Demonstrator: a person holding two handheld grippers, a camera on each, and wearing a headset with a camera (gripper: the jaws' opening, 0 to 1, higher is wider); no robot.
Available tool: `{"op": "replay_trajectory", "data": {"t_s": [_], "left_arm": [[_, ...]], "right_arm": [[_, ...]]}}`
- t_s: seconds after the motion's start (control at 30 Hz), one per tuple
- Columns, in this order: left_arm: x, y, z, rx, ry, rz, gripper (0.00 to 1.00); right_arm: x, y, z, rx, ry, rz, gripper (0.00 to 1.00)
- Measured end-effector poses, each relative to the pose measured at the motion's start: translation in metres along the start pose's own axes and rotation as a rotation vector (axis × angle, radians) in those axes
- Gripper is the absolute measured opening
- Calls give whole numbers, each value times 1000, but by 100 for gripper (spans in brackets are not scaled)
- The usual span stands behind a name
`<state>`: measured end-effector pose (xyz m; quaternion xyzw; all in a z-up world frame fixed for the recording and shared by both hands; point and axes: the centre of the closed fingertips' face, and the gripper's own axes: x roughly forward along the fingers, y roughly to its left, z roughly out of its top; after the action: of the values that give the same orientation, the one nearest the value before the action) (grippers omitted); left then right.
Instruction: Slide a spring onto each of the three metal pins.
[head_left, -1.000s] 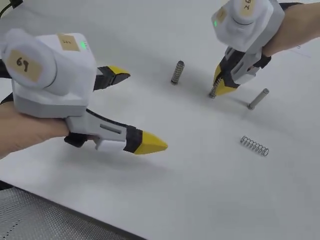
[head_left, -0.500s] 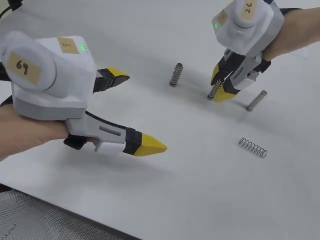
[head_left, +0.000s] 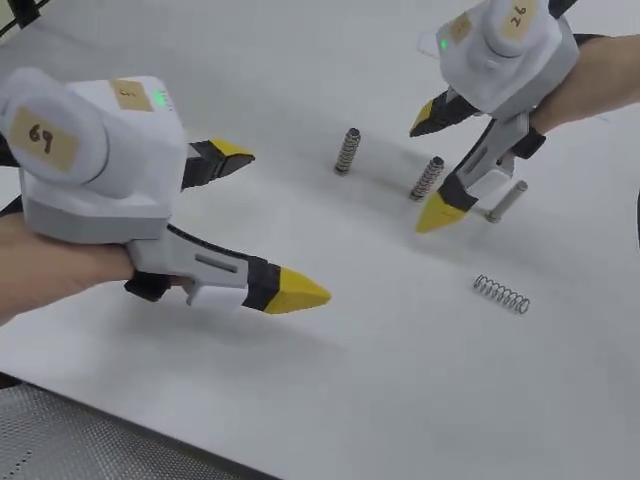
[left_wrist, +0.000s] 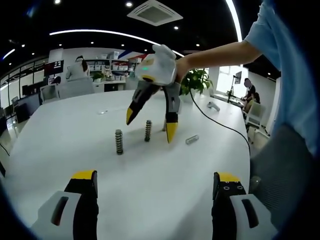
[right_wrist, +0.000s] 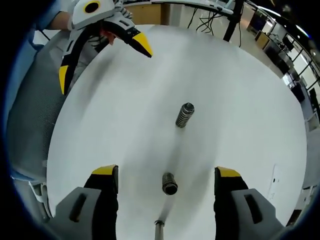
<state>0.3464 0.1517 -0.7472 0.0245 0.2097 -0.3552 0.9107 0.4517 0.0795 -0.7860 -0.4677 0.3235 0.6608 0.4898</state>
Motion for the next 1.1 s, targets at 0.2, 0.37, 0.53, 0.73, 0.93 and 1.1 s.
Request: {"op": "replay_trajectory", "data": {"t_s": [0.2, 0.37, 0.53, 0.73, 0.93, 1.1], "left_arm": [[-2, 3, 4, -19, -17, 10, 93], [-2, 1, 5, -17, -15, 4, 93], [-1, 2, 7, -10, -12, 2, 93], [0, 5, 11, -4, -7, 0, 93], [-2, 7, 16, 13, 3, -3, 93], [-3, 7, 16, 30, 18, -11, 93]], "right_arm": [[-3, 4, 0, 28, -48, -15, 85], [-8, 7, 1, 59, -98, -43, 93], [-17, 11, 4, 95, -168, -87, 96], [-23, 15, 3, 135, -223, -120, 99], [-31, 18, -1, 204, -286, -157, 98], [-41, 29, -6, 249, -325, -192, 98]]}}
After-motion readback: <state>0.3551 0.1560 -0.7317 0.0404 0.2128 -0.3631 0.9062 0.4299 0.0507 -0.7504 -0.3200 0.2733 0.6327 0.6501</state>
